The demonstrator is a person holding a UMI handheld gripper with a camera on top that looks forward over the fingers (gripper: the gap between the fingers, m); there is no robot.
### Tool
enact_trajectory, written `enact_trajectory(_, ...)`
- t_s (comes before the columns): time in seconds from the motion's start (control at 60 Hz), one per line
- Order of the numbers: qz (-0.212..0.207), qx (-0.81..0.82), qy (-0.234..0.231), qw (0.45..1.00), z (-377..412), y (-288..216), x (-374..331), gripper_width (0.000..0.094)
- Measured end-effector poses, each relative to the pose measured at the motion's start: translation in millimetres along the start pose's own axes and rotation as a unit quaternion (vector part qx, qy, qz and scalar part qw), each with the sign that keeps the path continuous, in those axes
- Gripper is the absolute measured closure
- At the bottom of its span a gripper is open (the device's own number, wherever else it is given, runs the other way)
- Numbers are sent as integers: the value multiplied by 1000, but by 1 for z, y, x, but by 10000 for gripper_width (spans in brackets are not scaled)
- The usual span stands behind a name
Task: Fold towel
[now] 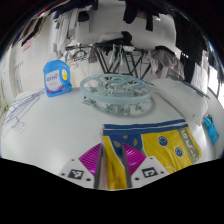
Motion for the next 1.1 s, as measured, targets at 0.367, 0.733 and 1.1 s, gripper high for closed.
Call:
enact_trajectory(0.367,27,43,-41,998,-18,-25,-30,921)
enact_trajectory(0.733,-26,55,-8,998,-167,-86,-85,908)
enact_trajectory(1.1,34,38,10,999,-259,-24,-44,501)
Point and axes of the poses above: the point between the fingertips, and its own axes, seen from behind it with the camera up: z to the left, y down, x forward, the way the camera looks, the point moved 10 cm from there along -x, backward, against the way the camera looks, and after that the axes turned 3 degrees about -y, right-handed, at the moved point
